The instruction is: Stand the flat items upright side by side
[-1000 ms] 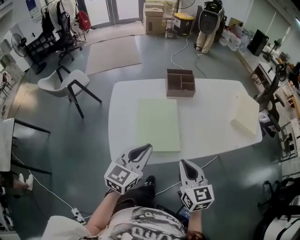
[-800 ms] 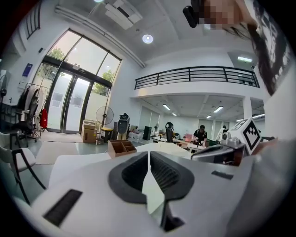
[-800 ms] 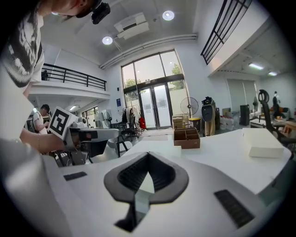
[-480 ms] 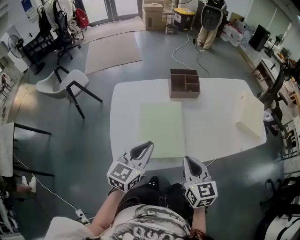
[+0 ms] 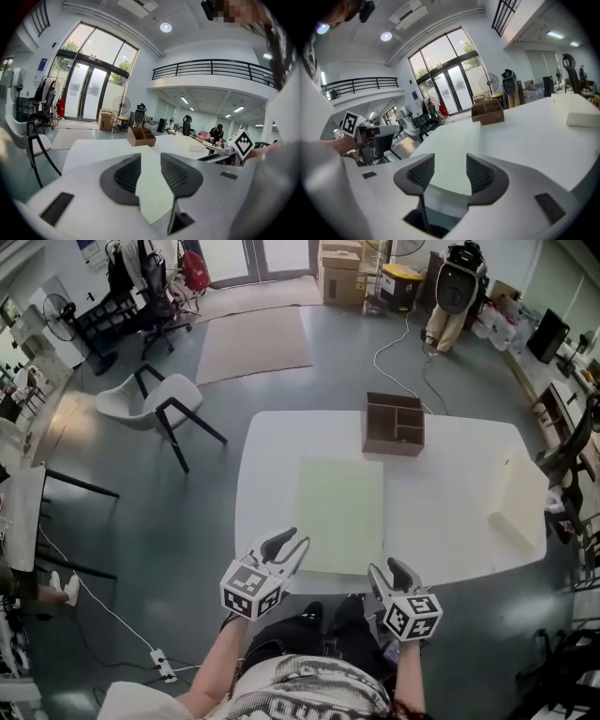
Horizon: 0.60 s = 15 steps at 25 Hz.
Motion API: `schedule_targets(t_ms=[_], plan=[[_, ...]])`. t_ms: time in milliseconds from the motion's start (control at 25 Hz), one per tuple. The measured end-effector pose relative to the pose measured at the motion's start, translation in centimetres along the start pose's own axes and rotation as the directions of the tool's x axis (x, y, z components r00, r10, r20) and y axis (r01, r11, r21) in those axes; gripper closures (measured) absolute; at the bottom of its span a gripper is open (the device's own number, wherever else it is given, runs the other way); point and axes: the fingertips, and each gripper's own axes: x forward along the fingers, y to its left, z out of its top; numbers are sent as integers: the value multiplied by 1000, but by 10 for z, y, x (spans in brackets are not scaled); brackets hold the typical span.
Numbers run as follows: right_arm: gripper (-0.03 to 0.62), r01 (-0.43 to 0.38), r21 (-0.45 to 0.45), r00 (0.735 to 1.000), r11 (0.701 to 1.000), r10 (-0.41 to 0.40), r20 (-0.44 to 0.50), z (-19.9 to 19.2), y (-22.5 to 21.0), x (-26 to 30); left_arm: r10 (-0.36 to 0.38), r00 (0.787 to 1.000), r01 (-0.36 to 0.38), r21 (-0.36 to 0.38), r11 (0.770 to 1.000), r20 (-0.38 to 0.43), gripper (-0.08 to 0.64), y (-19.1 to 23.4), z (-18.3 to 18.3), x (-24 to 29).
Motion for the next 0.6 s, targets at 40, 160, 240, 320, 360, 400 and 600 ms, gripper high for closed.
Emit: schedule_targets(t_ms=[40, 160, 240, 320, 360, 400, 600], plan=[[371, -2, 14, 1000, 1000, 3, -25, -6, -8, 6, 2, 1000, -2, -2, 1000, -16, 409, 4, -3, 4], [325, -28, 62, 995, 998, 34, -96, -25, -21, 24, -19, 998, 17, -35, 999, -63, 352, 18, -12, 19], [285, -55, 97, 988, 994, 68, -136, -36, -25, 34, -71, 994, 62, -92, 994, -89, 293, 28, -20, 35], [252, -76, 126, 982, 989, 96, -161, -42, -27, 45, -110, 989, 94, -159, 983, -96, 260, 45, -23, 54], [239, -84, 141, 980, 986, 108, -170, -44, -27, 50, -119, 988, 100, -187, 977, -96, 246, 56, -23, 63], [229, -91, 155, 977, 984, 118, -178, -46, -27, 54, -124, 987, 102, -209, 973, -99, 229, 67, -22, 73], [193, -107, 216, 968, 971, 151, -198, -54, -31, 67, -134, 952, 82, -196, 977, -274, 184, 115, -42, 127]])
